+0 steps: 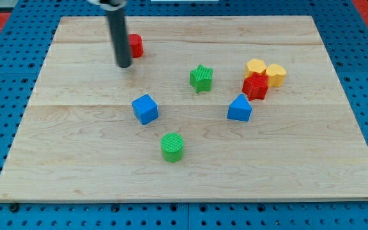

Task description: Push red circle to the green star

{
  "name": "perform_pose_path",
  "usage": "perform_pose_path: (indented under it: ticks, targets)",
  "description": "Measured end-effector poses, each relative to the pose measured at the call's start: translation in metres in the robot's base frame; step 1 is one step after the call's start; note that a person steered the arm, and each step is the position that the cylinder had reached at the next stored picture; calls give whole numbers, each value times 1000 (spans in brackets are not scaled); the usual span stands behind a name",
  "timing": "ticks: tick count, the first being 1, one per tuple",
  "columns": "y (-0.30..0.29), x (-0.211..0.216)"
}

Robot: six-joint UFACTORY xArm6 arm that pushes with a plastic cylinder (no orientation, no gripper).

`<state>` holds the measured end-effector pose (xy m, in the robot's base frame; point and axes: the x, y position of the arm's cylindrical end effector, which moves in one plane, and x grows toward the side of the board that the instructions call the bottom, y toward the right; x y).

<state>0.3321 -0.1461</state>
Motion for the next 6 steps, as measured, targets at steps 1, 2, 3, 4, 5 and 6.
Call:
perform_pose_path:
  ticks: [1, 2, 3, 4, 5, 6]
  targets:
    - [26, -60]
    - [118, -55]
    - [131, -82]
    - [123, -103]
    - [197, -66]
    - [211, -47]
